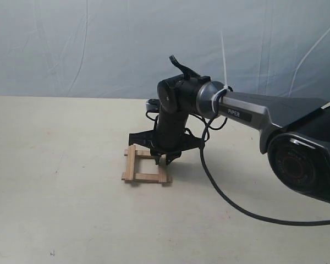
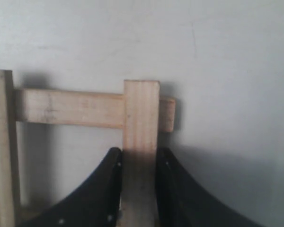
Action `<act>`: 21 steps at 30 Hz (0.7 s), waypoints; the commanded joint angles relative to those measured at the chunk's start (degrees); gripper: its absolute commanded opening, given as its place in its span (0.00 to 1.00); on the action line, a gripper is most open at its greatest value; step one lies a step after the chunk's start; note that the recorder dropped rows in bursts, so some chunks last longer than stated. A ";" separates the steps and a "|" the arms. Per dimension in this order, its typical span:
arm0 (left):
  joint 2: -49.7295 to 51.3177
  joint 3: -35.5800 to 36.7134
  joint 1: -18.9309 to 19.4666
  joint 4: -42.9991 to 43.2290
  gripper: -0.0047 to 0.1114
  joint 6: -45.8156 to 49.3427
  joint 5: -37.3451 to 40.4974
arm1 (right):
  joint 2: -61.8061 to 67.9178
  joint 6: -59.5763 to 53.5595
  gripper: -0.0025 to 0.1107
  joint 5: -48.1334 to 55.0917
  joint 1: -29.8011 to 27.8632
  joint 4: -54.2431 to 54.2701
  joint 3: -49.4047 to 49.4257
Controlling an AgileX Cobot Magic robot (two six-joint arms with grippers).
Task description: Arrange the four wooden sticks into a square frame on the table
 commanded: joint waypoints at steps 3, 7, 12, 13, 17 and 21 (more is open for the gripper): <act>-0.35 0.15 -0.22 0.29 0.04 -0.02 0.01 | 0.55 1.71 0.32 0.14 0.20 -0.35 -0.23; -0.35 0.15 -0.22 0.29 0.04 -0.02 0.01 | -0.53 1.01 0.57 0.04 0.20 -0.35 -0.23; -0.35 0.15 -0.22 0.29 0.04 -0.02 0.01 | -4.85 -1.16 0.08 4.52 -1.60 -4.85 -0.23; -0.35 0.15 -0.22 0.29 0.04 -0.02 0.01 | -5.75 -1.90 0.02 6.87 -2.36 -6.08 -0.11; -0.35 0.15 -0.22 0.29 0.04 -0.02 0.01 | -10.08 -8.63 0.01 10.30 -6.31 -7.01 4.01; -0.35 0.15 -0.22 0.29 0.04 -0.02 0.01 | -17.74 -16.95 0.01 4.52 -12.93 -0.96 16.91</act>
